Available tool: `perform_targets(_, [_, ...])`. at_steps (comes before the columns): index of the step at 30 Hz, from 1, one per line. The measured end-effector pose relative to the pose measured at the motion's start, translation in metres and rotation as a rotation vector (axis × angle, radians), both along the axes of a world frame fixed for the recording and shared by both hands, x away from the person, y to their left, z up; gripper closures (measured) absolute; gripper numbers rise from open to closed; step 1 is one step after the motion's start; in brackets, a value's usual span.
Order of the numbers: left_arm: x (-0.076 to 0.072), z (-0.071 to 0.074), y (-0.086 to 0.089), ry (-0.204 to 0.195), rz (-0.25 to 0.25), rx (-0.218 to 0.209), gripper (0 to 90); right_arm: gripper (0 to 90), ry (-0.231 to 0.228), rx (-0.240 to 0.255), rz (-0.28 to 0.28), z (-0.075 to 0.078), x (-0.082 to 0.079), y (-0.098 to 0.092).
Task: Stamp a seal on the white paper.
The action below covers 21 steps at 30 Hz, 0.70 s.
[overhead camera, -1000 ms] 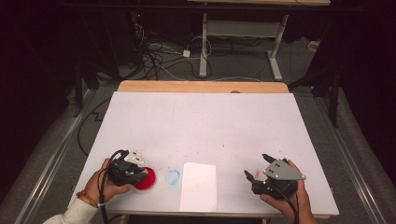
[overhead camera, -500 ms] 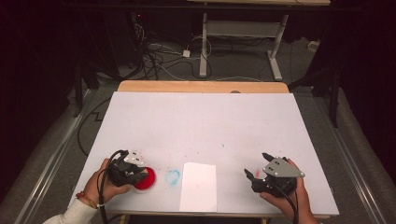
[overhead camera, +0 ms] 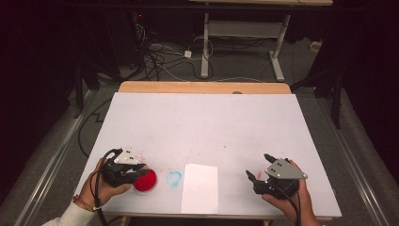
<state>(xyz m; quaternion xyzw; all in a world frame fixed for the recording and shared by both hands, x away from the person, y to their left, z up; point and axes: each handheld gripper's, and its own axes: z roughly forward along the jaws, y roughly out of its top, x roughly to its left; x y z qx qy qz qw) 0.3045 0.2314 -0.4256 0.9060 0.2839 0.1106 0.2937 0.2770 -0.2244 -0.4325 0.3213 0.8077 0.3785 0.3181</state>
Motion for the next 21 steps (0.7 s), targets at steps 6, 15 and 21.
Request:
perform_targets(6, [0.003,0.002,-0.003,-0.009,-0.003,-0.034,73.8,22.5,0.003,-0.006,-0.002,-0.001,-0.001,-0.002])
perform_targets(15, [0.001,0.015,-0.016,-0.029,-0.042,-0.059,73.8,22.5,-0.01,-0.008,0.002,0.001,-0.003,0.0])
perform_targets(21, [0.003,0.022,-0.029,-0.041,-0.068,-0.067,73.8,22.5,-0.011,-0.008,0.004,0.001,-0.003,-0.001])
